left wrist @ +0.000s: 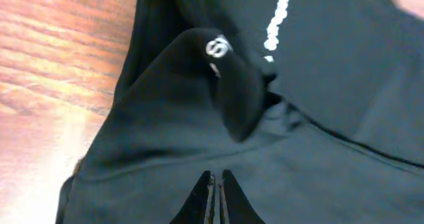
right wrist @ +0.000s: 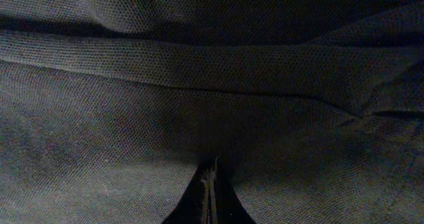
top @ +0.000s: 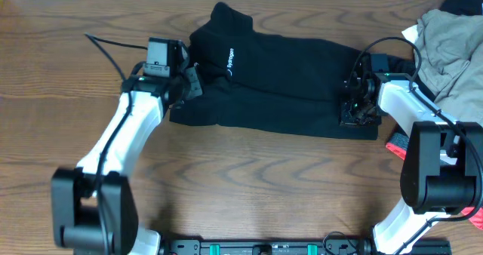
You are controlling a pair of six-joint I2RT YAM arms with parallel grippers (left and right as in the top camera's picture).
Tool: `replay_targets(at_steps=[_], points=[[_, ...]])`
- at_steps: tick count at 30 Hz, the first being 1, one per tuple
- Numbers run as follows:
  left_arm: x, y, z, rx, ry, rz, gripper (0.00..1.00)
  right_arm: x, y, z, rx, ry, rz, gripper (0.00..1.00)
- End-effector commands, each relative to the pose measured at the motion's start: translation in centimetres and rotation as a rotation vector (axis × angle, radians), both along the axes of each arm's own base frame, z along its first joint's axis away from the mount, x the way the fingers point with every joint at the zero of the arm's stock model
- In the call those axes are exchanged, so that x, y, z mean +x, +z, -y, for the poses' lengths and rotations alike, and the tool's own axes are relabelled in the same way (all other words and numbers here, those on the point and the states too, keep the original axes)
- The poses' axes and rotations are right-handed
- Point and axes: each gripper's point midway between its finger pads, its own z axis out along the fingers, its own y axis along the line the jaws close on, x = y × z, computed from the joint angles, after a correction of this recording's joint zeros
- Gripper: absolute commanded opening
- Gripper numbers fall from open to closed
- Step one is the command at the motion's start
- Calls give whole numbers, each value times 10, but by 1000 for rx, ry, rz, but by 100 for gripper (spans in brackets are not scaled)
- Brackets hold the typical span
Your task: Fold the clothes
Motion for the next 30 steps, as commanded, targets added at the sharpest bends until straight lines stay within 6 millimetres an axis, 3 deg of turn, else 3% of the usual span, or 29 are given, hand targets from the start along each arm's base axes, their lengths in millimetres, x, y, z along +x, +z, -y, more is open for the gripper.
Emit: replay_targets(at_steps=[1,6,12,15,19,22,25,27,30], points=[[11,-28,-4,29,13,-20,6,-17,-8,-1,-2,-2,-56,2],[53,-40,12,-38,-18,113,6,-19,-9,-1,-2,-2,-66,1],[93,-69,12,-66,22,221,6,-20,-9,-1,-2,-2,-70,1],[93,-92,8,-90,70,176,6,-22,-9,-1,-2,-1,-78,1],[75,-130,-2,-38,98,60,6,-21,-9,-1,-2,-1,-76,1],[67,-143,-6,-22,106,13,6,-21,-9,-1,-2,-1,-76,1],[68,-138,-4,-35,97,19,7,-21,-9,1,-11,-2,-76,1],[71,-125,1,-54,58,47,6,-22,-9,2,-19,-2,-77,1],[80,-79,6,-106,14,134,6,-22,-9,2,-20,-2,-79,1]])
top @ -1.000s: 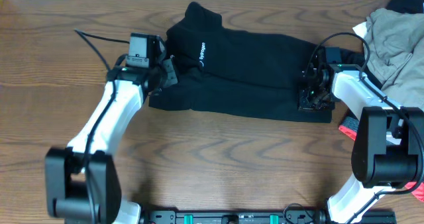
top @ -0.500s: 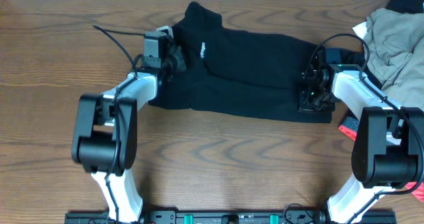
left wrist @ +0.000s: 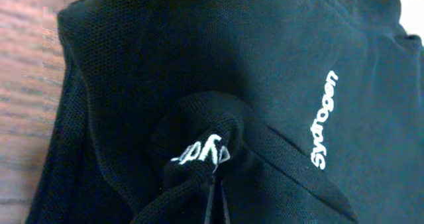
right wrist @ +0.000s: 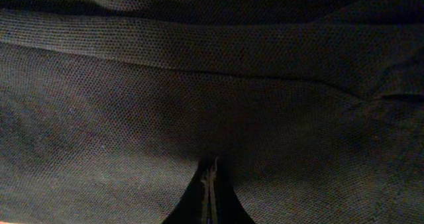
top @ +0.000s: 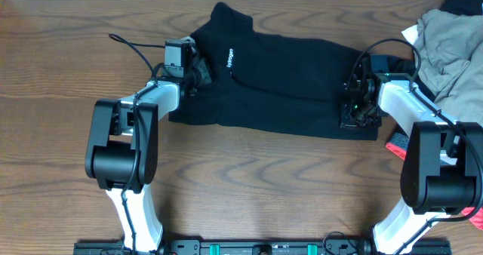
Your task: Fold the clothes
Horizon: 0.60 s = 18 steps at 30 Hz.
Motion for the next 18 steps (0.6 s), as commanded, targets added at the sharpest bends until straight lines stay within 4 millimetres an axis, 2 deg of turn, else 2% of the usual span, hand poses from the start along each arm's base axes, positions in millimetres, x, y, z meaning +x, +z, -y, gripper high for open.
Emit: replay_targets(at_steps=[1,3,4,7,8,9,14,18], points=[[-5,36,-10,-4,-19,43,8,-14,-9,2,-19,-1,-48,1],[-7,64,-17,11,-20,81,17,-14,-9,2,-19,-1,-48,1],[-10,78,-23,16,-16,93,26,-14,-9,2,-19,-2,-47,1],[-28,96,-42,20,22,52,43,-13,-9,2,-20,-2,-43,1],[-36,95,-48,21,32,17,52,-13,-9,2,-20,-2,-43,1],[-45,91,-52,23,42,-26,56,-13,-9,2,-20,-2,-43,1],[-92,51,-65,18,82,-275,61,-13,-9,2,-20,-2,-42,1],[-109,27,-62,6,73,-358,65,-13,-9,2,-20,-2,-43,1]])
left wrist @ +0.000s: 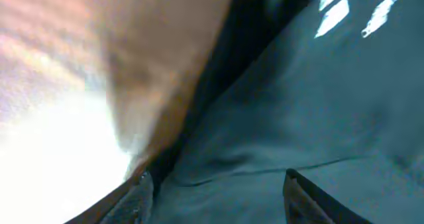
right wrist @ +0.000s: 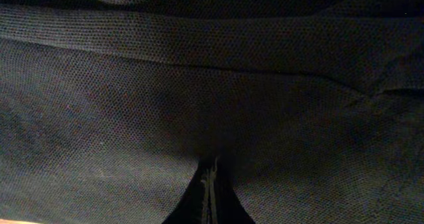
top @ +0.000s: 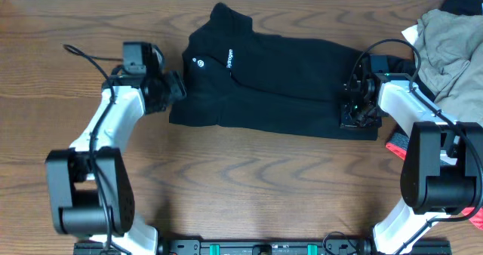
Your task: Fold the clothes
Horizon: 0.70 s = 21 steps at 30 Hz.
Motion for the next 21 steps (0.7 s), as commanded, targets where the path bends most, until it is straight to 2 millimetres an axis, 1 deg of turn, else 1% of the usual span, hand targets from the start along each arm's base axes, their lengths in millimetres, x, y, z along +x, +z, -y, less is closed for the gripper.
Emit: replay_targets(at_steps=[1,4,7,8,10,12,15,17,19,21], points=[[-16,-25,4,-25,-14,-79,66,-13,-9,2,-18,-1,-42,1],[-25,-38,4,-25,-13,-121,66,-15,-9,2,-18,-1,-50,1],[-27,-44,4,-26,-13,-139,65,-16,-9,2,-19,-1,-56,1],[-28,-45,4,-26,-13,-143,59,-16,-9,2,-19,-1,-56,1],[-31,-46,4,-26,-13,-159,41,-16,-9,2,-18,-1,-55,1],[-37,-48,4,-26,-12,-182,6,-16,-9,2,-18,-1,-56,1],[-46,-50,3,-24,-9,-223,6,-17,-8,2,-19,-1,-59,1],[-55,-52,-3,-12,2,-262,6,-17,-8,2,-19,-1,-58,1],[-69,-55,-18,31,36,-325,6,-16,-7,2,-19,-1,-56,1],[-86,-57,-37,90,76,-393,6,-14,-5,3,-19,-4,-50,1]])
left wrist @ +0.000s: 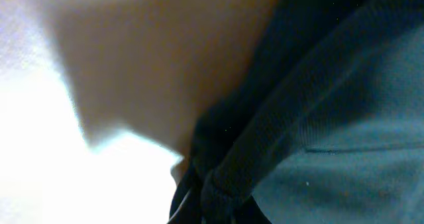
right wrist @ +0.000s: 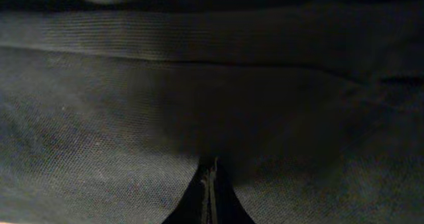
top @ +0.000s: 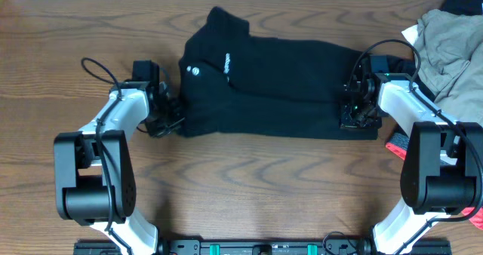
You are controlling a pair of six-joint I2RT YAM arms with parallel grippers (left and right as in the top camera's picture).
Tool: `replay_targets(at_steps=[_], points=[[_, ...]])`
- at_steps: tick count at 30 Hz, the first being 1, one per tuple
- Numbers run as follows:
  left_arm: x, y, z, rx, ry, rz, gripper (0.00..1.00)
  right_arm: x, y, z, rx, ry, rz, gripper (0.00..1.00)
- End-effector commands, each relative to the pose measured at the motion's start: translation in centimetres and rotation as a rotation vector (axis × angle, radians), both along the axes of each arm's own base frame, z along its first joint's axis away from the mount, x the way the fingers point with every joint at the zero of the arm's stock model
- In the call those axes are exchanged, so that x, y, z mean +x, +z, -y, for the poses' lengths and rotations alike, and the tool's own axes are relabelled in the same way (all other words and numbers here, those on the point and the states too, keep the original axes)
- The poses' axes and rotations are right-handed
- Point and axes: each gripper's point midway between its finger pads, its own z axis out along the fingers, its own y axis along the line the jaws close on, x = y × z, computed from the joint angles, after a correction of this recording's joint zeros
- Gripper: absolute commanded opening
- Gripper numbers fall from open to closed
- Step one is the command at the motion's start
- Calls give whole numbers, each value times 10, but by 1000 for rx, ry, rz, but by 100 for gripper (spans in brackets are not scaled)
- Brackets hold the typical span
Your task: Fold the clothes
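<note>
A black polo shirt [top: 287, 81] lies spread across the far half of the wooden table [top: 249, 187], collar to the left, with white lettering [top: 227, 62] on the chest. Its left sleeve lies folded onto the body, a small white logo [top: 194, 69] facing up. My left gripper [top: 169, 120] sits at the shirt's near-left corner; in the left wrist view this gripper [left wrist: 213, 196] is shut on a bunched edge of the black cloth [left wrist: 318, 138]. My right gripper [top: 353, 118] is shut on the shirt's near-right hem, the fingers [right wrist: 209, 184] closed into the fabric.
A pile of other clothes, with a khaki garment [top: 445, 36] on top, lies at the far right edge. A red item [top: 395, 142] peeks out beside the right arm. A black cable [top: 98, 66] loops from the left wrist.
My left gripper was open beside the shirt's left edge, farther back. It now sits nearer the front at the shirt's near-left corner, shut on the cloth. The right gripper has not moved.
My left gripper first was shut on the left sleeve at the shirt's left side. Then it held the sleeve over the chest near the collar. Then it stood open off to the left, the sleeve left folded on the body. Now it grips the near-left corner. The right gripper stayed throughout.
</note>
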Motion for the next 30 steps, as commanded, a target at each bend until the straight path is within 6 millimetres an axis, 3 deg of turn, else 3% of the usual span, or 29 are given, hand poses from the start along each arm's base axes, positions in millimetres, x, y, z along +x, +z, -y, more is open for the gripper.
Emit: replay_targets(at_steps=[1,4,10,16,26,30], points=[[-20,-5,-38,124,47,-89,6,-10,-4,4,-19,-7,-32,1],[-41,-4,-51,125,86,-174,6,-13,-4,9,-19,-23,-48,1],[-65,-1,-56,111,81,-268,6,-17,-4,19,-41,-44,-61,1],[-75,2,-54,105,69,-306,6,-21,-4,20,-39,-48,-78,1],[-100,10,-49,83,58,-415,6,-47,-1,16,-35,-97,-192,1],[-102,13,-46,66,53,-415,6,-50,3,15,-35,-98,-196,2]])
